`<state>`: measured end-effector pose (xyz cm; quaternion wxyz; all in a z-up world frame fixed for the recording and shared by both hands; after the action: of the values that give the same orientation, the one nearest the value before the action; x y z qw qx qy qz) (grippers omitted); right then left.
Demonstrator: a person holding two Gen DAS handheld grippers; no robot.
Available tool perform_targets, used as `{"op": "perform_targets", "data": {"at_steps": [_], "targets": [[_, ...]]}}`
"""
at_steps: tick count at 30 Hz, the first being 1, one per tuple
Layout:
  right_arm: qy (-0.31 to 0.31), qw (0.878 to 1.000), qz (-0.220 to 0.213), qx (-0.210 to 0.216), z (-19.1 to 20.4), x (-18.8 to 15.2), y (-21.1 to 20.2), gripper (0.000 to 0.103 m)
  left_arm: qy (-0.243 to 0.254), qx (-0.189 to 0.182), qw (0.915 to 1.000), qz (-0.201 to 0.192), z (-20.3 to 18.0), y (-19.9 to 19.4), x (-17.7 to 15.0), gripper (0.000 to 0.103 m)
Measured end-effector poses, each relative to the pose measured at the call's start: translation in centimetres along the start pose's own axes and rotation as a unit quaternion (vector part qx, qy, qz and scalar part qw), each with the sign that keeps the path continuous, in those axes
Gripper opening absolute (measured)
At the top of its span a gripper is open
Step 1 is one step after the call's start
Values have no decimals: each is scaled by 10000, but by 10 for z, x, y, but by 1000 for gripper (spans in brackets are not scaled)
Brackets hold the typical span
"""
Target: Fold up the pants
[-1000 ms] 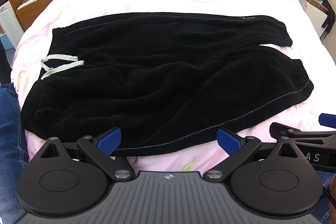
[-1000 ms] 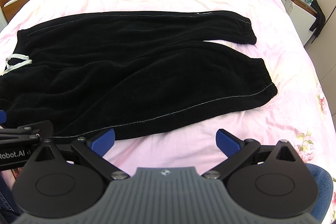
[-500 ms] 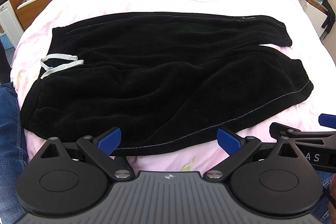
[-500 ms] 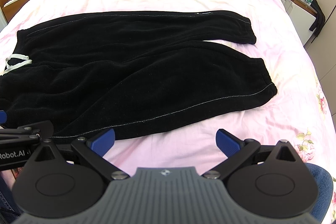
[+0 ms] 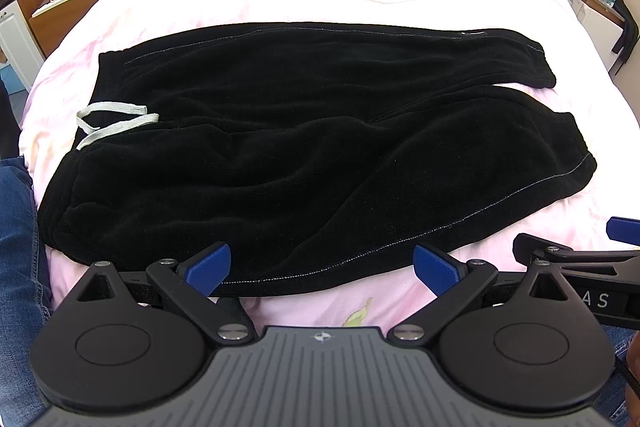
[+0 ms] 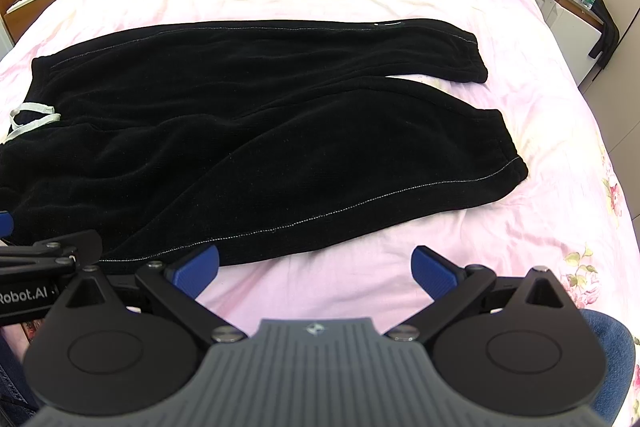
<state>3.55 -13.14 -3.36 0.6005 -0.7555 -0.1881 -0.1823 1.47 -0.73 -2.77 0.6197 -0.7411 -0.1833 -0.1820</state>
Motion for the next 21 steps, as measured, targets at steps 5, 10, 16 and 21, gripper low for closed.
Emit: {"op": "perform_targets", "data": {"at_steps": [5,10,16,21], "targets": [[-5,10000,1,3,0,0,0,98,28,-12,10000,9,1,1,1,103],[-154,9995,-221,190,0,1,2,98,412,93,9991,-105,2,2,10,103],[-1044,9732,-2026,313,-1,-3,-8,98,1872,420,9796,-591,-5,-1,12,103],[-2395,9346,-2629,-10,9,-13,16,98,2529,171,9661,-493,2,19,3,103]]}}
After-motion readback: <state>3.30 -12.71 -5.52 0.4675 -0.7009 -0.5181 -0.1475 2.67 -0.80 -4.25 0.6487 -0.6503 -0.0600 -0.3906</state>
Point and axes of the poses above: each gripper's, at about its wrist camera, not at the fingertips, and y roughly the way its jaws point, z to its left, x to its top, the point moved 3 cm from there along y, roughly the way its jaws point, and after that the axes turned 9 degrees about -x, right-handed, at the moved point
